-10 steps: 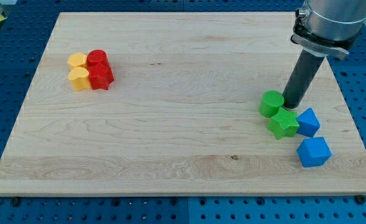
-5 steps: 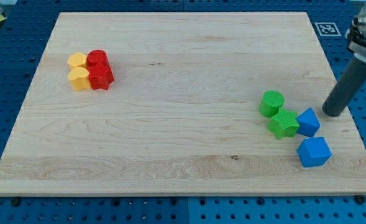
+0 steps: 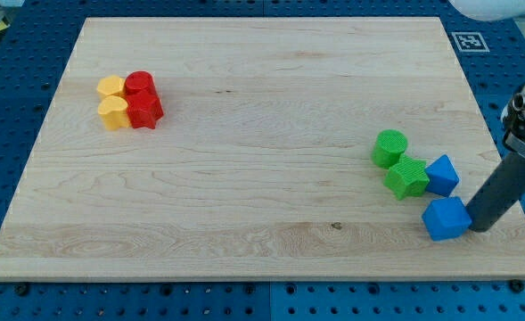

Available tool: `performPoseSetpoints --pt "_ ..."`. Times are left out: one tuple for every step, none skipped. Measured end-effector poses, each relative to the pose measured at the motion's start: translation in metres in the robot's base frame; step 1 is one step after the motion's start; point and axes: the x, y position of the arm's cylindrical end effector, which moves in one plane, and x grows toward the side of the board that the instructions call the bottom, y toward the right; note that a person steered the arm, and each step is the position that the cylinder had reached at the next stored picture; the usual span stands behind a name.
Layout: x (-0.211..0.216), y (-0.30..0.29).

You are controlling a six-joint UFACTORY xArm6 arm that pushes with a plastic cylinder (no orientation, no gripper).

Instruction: Move the blue triangle close to the green star and green circle

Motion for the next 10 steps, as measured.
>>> performPoseSetpoints --pt "0.004 0.000" --pt "0.004 0.000" --pt "-0.002 -0.002" --pt "-0.010 -0.013" --pt "-0.010 -0.018" --pt "-0.014 -0.019" --pt "-0.034 -0.020" --pt "-0.048 -0.020" --pt "-0.055 -0.020" --pt "-0.067 -0.022"
